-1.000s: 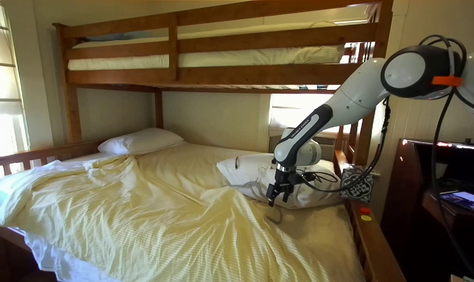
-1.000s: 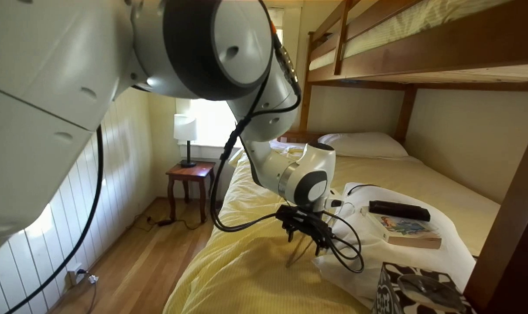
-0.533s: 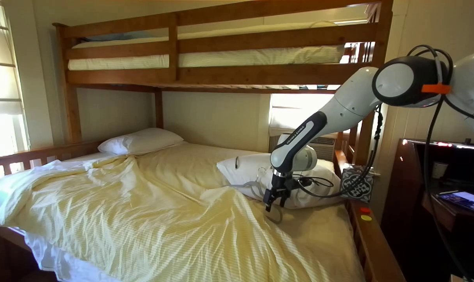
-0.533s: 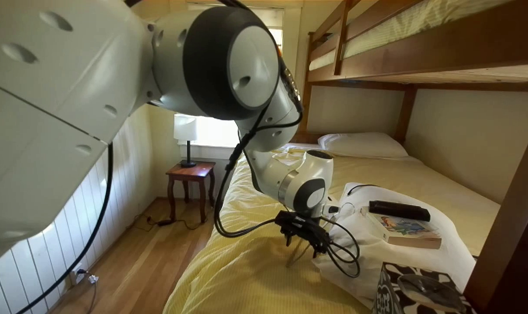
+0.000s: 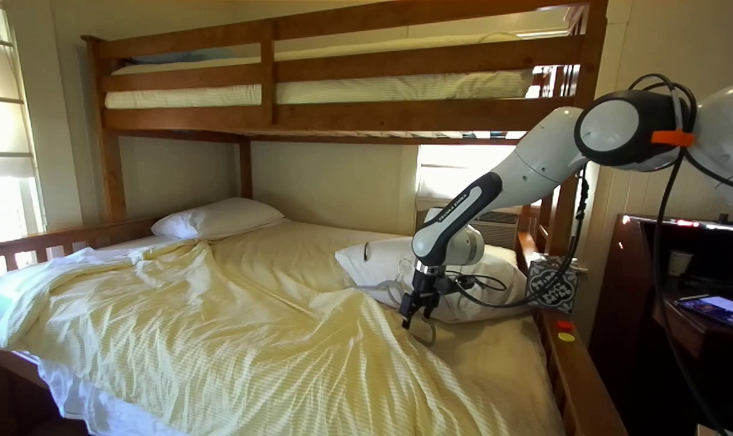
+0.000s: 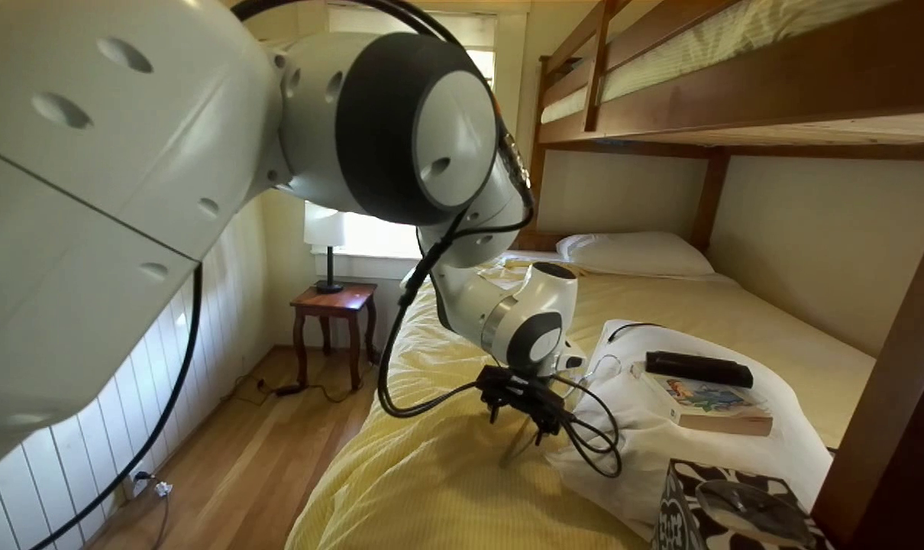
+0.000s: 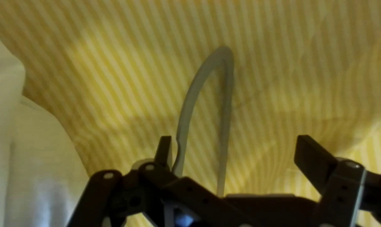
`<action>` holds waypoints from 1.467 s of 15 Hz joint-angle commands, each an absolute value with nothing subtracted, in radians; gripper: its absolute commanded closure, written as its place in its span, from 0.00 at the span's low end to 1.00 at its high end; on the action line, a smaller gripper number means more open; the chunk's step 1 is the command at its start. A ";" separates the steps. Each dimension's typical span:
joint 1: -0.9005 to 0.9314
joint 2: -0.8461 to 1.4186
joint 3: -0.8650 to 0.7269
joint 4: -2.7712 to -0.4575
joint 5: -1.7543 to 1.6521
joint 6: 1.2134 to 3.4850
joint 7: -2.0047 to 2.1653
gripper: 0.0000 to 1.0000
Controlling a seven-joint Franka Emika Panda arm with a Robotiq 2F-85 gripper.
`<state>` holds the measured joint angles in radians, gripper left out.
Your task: Hang the clothing hanger on the bed
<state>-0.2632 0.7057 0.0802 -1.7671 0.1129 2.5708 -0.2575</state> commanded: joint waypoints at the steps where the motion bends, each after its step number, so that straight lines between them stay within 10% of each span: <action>1: -0.294 0.706 0.126 -1.746 0.155 2.550 -0.334 0.00; 2: -0.298 0.708 0.132 -1.743 0.158 2.548 -0.341 0.01; 3: -0.302 0.710 0.138 -1.741 0.161 2.545 -0.349 0.26; 15: -0.275 0.627 0.111 -1.802 0.139 2.571 -0.329 0.98; 22: -0.200 0.511 0.057 -1.844 0.069 2.576 -0.338 0.99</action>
